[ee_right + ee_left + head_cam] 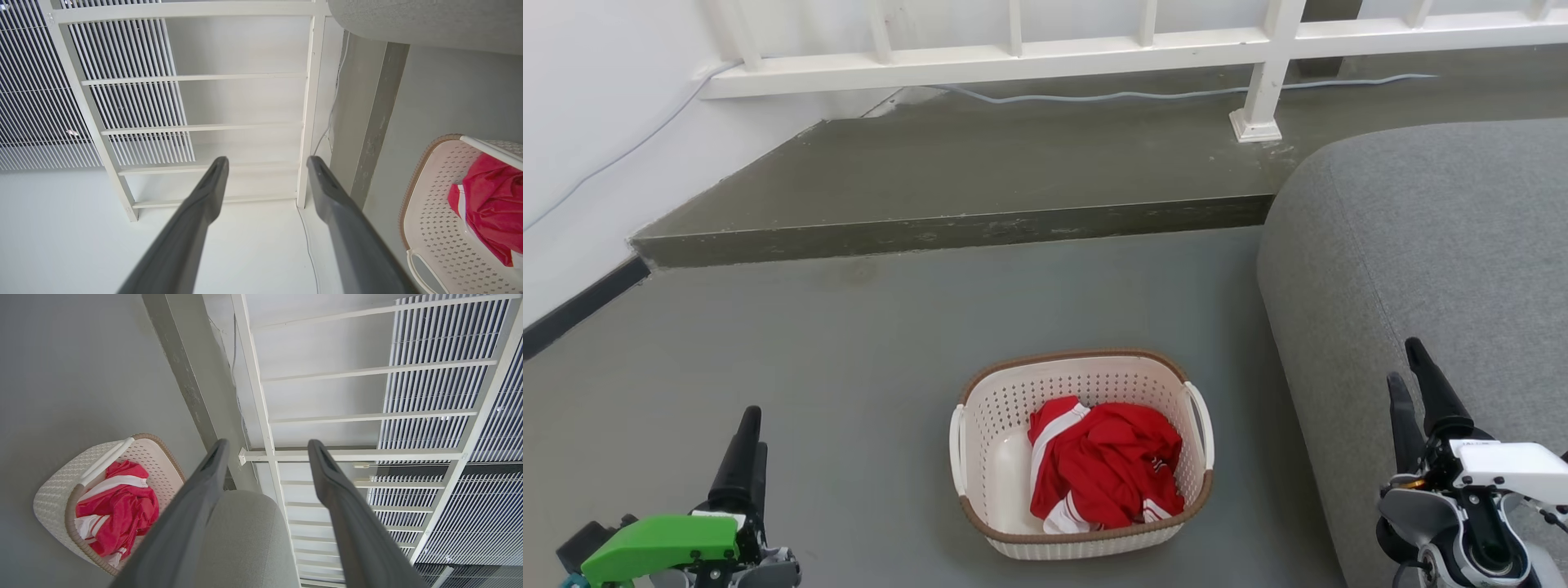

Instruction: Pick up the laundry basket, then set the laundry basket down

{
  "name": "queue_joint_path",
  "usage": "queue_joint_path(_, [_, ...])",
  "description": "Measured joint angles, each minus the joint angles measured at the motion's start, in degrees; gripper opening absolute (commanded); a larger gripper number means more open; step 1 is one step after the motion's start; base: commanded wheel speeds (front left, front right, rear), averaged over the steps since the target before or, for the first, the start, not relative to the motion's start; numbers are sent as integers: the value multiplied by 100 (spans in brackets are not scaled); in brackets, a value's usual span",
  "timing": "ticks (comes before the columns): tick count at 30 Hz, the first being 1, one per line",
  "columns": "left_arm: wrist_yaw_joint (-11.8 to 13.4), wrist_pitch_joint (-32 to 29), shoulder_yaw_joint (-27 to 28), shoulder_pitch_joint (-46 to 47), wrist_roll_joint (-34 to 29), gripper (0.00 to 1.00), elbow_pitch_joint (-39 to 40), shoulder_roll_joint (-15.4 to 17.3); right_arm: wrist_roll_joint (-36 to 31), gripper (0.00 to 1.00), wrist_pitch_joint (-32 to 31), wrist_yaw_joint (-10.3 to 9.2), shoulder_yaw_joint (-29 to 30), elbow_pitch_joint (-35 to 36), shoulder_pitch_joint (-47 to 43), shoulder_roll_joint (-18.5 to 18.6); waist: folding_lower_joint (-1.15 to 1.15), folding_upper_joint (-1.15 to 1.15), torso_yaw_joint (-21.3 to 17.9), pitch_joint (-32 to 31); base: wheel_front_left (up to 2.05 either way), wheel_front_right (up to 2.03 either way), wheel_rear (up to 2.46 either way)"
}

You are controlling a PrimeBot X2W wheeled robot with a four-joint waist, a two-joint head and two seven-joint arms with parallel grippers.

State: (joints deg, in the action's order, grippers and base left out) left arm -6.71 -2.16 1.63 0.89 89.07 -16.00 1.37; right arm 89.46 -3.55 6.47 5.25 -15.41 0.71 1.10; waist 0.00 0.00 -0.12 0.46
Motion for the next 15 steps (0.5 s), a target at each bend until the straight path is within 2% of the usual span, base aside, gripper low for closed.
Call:
queue_joint_path(10, [-1,191,-163,6,-497,100,145,85,-363,100,211,0,-254,189,3,122,0,0,-2,17,0,0,0])
queue_joint_path(15, [-1,292,-231,8,-913,100,166,156,-760,100,328,1,-446,303,39,285,0,0,1,26,0,0,0])
